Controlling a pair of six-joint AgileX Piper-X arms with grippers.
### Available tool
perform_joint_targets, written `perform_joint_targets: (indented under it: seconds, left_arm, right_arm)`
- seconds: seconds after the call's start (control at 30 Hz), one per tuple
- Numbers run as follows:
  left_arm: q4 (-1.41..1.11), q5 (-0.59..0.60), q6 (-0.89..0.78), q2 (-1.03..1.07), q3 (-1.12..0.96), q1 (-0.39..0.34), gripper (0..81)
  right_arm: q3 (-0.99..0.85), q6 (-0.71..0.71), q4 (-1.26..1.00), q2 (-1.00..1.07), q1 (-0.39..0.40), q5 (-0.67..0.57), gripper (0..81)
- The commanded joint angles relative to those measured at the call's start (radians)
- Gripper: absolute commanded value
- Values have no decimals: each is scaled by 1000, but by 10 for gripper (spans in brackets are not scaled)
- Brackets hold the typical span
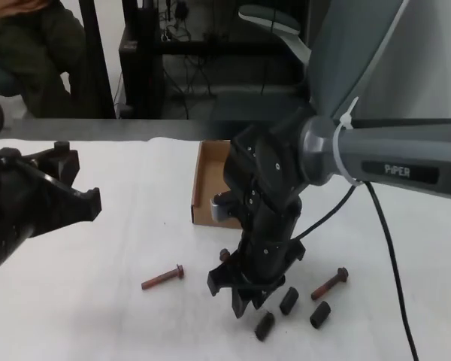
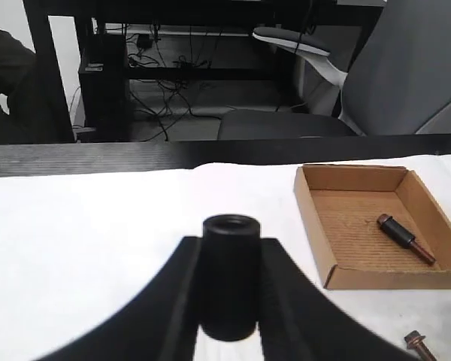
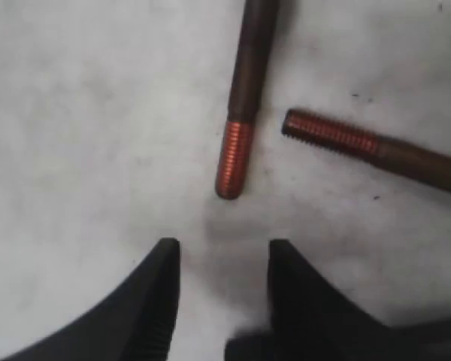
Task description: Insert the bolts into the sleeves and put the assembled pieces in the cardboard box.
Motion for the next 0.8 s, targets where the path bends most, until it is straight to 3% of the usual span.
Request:
perform_joint_targets:
  seconds: [0.0, 0.37, 0.77]
  left_arm:
    - [-5, 0, 2, -13, -5, 2, 17]
    - [-12, 0, 3, -13, -5, 2, 17]
    - [-14, 0, 3, -13, -5, 2, 17]
  right_arm:
    - [-22, -13, -54, -7, -4, 8, 372]
    - [-145, -91, -60, 39, -9, 82, 372]
    - [-162, -136, -59, 152, -14, 135, 357]
